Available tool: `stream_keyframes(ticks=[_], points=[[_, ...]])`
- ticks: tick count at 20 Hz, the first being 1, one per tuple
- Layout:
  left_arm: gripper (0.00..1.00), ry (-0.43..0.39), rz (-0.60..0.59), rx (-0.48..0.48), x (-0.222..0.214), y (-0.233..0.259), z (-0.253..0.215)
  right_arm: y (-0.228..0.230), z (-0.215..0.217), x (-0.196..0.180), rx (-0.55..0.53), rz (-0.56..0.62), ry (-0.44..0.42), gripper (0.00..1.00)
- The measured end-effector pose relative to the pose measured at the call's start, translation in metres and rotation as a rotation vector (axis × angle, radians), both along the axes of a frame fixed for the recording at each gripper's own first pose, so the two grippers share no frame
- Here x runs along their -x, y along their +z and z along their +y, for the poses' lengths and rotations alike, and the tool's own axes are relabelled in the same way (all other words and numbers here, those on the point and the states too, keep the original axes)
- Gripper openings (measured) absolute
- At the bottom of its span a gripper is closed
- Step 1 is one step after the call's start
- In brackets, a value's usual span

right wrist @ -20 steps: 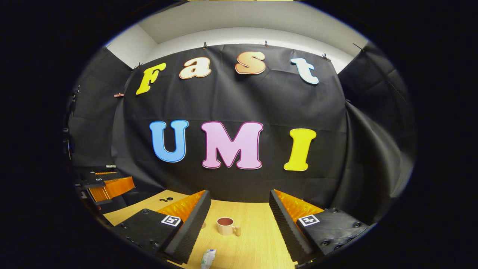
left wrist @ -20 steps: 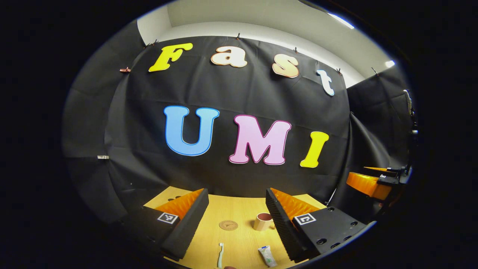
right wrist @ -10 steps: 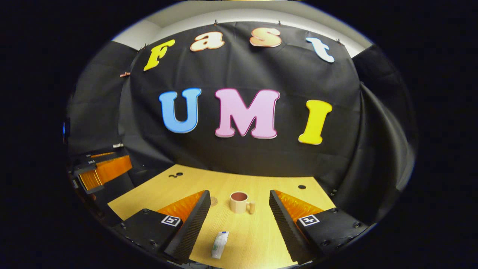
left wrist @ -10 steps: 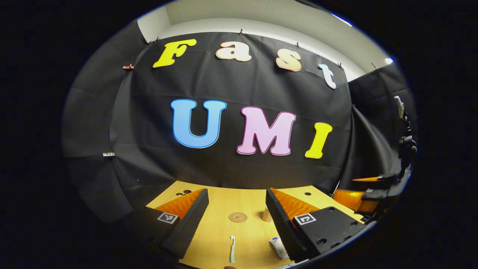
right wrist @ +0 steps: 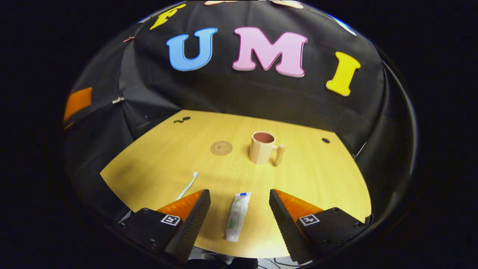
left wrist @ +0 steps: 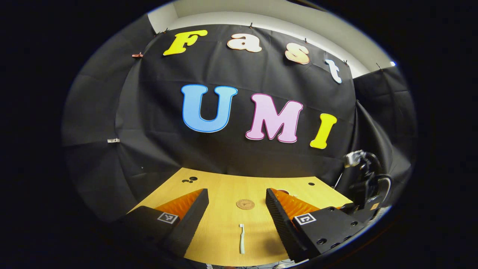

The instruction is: Put the toothbrush and toothpaste on the desktop into the cup, then pick up the cup and place it on the coaster on the desktop.

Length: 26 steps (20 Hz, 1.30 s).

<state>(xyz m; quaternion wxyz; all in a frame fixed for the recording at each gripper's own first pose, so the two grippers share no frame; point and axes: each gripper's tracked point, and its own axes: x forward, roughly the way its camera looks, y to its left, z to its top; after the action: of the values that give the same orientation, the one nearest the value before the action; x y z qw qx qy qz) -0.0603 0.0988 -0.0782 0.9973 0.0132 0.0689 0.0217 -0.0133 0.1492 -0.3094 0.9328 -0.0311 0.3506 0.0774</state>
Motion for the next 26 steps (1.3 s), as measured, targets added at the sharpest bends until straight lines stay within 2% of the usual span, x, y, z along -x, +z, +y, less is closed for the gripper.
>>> stream_keyframes(ticks=[5,9,14,20,22,23,26], points=[[0.97,0.019,0.018,-0.011,0.004,-0.007,0.024,-0.071,0.002,-0.002,0.042,0.146,-0.021,0.98],[0.97,0.042,0.030,0.015,0.005,-0.014,0.038,-0.104,0.005,-0.011,0.098,0.225,-0.010,0.98],[0.97,0.069,0.042,0.026,0.007,-0.020,0.048,-0.122,-0.002,-0.020,0.141,0.281,-0.041,0.94],[0.97,0.103,0.050,0.057,0.006,-0.024,0.055,-0.131,-0.008,-0.026,0.127,0.325,-0.074,0.83],[0.97,0.112,0.053,0.060,0.005,-0.026,0.056,-0.131,-0.008,-0.025,0.118,0.343,-0.087,0.69],[0.97,0.115,0.054,0.062,0.004,-0.026,0.057,-0.134,-0.008,-0.026,0.116,0.350,-0.086,0.53],[0.97,0.120,0.057,0.066,0.003,-0.027,0.055,-0.131,-0.019,-0.025,0.166,0.363,-0.090,0.44]])
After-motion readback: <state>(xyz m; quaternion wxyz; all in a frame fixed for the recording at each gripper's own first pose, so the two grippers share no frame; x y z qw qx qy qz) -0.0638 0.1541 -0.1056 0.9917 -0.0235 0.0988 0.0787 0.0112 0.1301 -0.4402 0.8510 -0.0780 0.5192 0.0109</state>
